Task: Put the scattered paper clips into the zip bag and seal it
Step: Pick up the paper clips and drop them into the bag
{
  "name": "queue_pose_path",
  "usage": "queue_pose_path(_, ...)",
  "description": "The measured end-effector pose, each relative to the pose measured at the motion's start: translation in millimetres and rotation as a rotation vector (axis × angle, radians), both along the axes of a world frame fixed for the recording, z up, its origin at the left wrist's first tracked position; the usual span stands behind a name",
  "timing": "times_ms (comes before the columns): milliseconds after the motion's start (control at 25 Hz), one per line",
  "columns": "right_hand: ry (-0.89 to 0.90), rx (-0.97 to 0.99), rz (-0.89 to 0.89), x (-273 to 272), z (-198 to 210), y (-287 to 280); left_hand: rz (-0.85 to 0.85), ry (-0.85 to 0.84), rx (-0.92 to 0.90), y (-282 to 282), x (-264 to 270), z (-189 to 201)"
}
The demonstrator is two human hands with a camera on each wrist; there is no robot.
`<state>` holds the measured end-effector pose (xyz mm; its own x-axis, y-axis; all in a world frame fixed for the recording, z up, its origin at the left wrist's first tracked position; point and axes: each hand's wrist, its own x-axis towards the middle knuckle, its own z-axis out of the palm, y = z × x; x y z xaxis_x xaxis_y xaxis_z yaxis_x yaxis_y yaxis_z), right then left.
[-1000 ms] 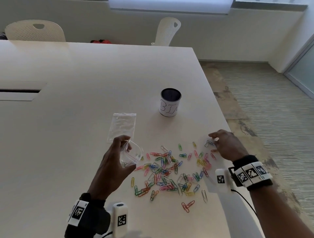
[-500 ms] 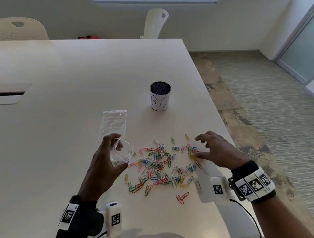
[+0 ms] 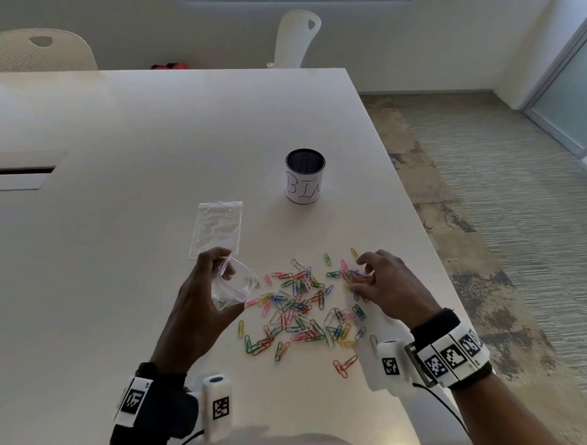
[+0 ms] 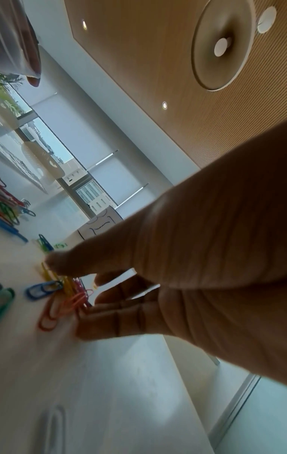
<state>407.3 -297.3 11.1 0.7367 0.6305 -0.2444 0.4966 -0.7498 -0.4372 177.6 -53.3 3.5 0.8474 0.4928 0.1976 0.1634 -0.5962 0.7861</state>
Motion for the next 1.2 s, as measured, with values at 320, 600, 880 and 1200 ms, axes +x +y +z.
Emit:
queue_pose_path(320, -0.124, 0.013, 0.120, -13, -5, 19, 0.013, 0.011, 0.012, 3, 2, -7)
queue_pose_path(600, -0.169, 0.026, 0.195, -16, -7, 34, 0.016, 0.036, 0.007, 5, 2, -14)
queue_pose_path(880, 0.244, 0.328, 0.001, 1, 7, 39, 0.029, 0.031, -0.014, 4, -2, -12)
queue_pose_path(1200, 0.680, 0.737, -0.047, -34, 43, 75, 0.027, 0.020, -0.008, 5, -2, -10)
